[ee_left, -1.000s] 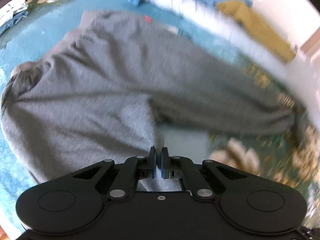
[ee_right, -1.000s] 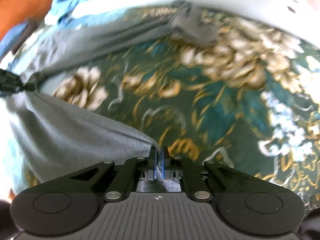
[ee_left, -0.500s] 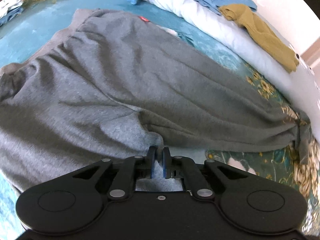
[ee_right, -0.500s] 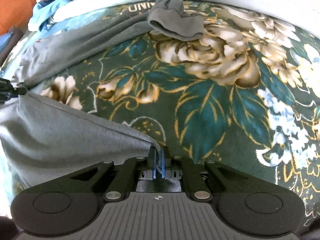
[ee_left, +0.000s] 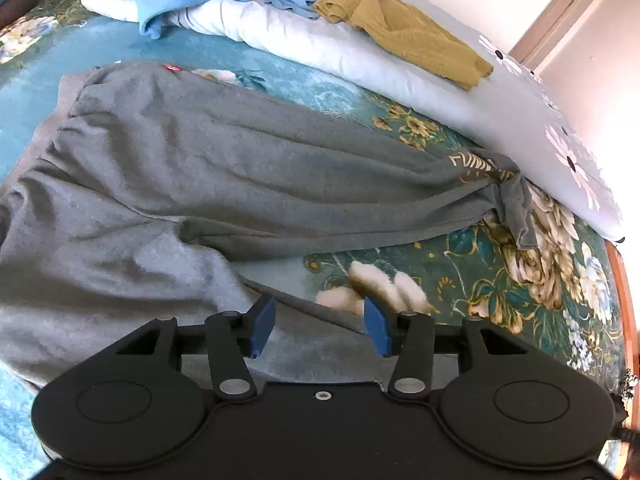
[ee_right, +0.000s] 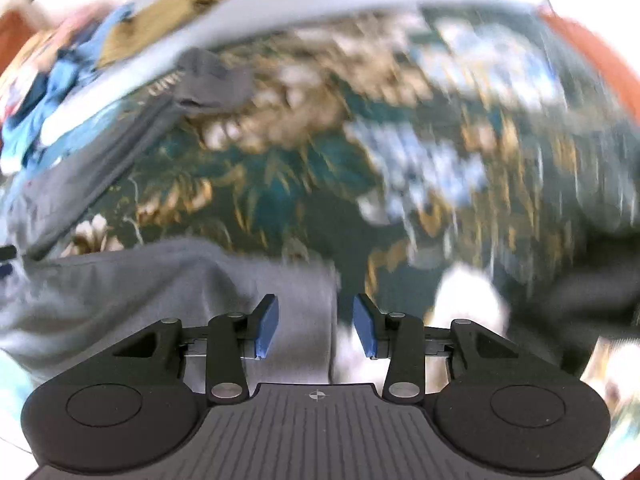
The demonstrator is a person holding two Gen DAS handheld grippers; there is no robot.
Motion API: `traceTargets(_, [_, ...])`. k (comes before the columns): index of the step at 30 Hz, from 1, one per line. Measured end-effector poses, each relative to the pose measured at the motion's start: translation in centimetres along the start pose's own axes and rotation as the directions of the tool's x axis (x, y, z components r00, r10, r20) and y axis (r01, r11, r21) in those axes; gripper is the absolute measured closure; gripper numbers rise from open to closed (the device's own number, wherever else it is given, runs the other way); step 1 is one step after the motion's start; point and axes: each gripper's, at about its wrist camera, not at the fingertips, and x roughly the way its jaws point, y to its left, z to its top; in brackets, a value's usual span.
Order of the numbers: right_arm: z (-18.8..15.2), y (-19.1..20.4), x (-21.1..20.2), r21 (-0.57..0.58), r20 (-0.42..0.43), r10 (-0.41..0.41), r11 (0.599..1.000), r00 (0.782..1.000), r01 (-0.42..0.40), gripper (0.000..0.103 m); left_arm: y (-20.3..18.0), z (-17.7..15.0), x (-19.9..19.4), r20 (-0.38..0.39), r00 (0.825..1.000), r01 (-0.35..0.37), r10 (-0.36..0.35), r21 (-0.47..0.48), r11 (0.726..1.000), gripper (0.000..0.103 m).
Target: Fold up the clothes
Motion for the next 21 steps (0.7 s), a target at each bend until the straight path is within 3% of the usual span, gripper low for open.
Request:
traceTargets(7, [-3.5,-2.3,1.9,0.199,-0.062,0.071,0.978,0.996,-0.057,0.065,0.3,0.6,0.2,0.017,1.000,-0.017,0.017,-0.028,0.999,0.055])
traceTargets(10, [-3.6,-2.0,2.2,0.208,-0.053,0.104,0.974,0.993,-0.091,0.067,0.5,0.7,0.2,0.019,0.999,-0.030,0.031,-0.024,0.999,0.055])
traceTargets(12, [-3.5,-1.8,2.0,0.199,-0.037,0.099,0.976,0.994,-0.089,0.094,0.6,0.8,0.2,0.017,0.999,-0.036,0.037,-0.027,0.999,0.055])
traceTargets(18, [-3.1,-2.2,2.0,0.195,-0.033,0.048,0.980,0.998,-0.041,0.096,1.0,1.1,0.2,0.031,0.998,-0.048,0.049,-0.031,0.998,0.055])
traceTargets(21, [-2.3,-1.4,2.0,0.140,-0.043,0.032,0.990,0.999,-0.026,0.094,1.2,1.5,0.3,0.037,0.998,-0.047,0.048,-0.042,0.998,0.055])
